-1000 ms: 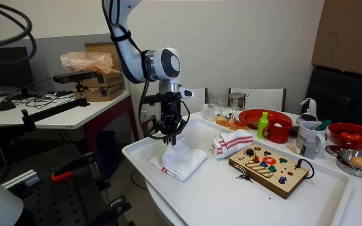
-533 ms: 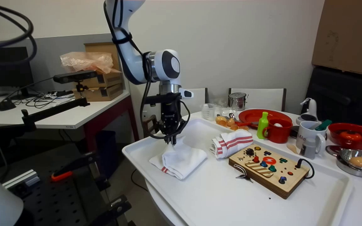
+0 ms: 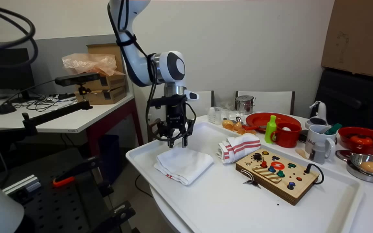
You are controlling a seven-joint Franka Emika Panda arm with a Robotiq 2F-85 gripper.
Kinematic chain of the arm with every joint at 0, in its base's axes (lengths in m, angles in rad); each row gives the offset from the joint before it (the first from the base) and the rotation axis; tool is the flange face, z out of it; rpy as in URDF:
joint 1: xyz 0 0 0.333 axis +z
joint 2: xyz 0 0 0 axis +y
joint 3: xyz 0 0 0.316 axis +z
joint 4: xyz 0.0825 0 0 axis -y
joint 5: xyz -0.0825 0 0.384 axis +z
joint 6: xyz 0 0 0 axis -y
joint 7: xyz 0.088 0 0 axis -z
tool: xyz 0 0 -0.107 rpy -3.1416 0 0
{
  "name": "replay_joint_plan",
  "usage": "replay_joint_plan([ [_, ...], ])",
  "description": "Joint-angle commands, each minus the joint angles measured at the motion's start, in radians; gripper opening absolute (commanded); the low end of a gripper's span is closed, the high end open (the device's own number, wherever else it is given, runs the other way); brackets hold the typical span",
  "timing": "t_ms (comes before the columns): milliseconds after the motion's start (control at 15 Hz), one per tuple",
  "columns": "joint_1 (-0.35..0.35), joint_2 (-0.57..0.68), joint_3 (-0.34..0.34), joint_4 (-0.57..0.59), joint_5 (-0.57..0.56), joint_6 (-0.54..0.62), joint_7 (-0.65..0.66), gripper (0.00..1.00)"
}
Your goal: Fold the towel on the table
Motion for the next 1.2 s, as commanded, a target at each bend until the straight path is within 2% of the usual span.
replay_joint_plan([
  [0,0.019,0.01,-0.013,0.024,0.006,-0.024,0.003,0.92],
  [67,0.02,0.01,-0.016,0.024,0.005,-0.025,0.005,0.98],
  [133,0.017,0.005,-0.016,0.02,0.005,-0.021,0.001,1.0],
  [467,-0.003,-0.063,-0.033,-0.034,-0.007,0.005,-0.015,1.0],
  [800,-0.096,-0.211,-0.01,-0.127,0.056,0.035,-0.099,1.0],
  [1133,-0.092,-0.341,-0.125,-0.201,-0.037,0.132,0.06,1.0],
])
